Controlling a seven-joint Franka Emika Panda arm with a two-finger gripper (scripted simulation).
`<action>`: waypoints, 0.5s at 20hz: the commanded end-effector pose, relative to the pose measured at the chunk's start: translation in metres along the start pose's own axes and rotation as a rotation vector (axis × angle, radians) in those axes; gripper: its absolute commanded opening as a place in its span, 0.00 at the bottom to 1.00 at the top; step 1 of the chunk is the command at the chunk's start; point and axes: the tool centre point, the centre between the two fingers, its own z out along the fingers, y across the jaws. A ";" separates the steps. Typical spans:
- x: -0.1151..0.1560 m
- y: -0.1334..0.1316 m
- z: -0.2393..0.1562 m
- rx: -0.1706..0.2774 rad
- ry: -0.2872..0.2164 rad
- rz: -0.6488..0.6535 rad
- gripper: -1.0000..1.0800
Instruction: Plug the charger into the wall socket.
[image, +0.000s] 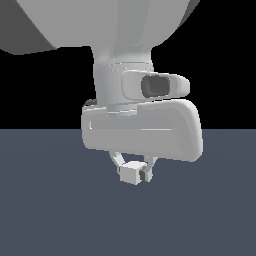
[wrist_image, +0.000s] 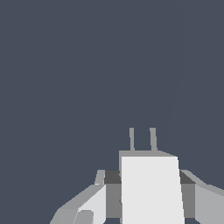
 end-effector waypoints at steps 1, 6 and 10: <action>0.007 0.005 -0.004 0.007 0.001 -0.037 0.00; 0.023 0.014 -0.015 0.025 0.003 -0.127 0.00; 0.037 0.021 -0.023 0.039 0.004 -0.200 0.00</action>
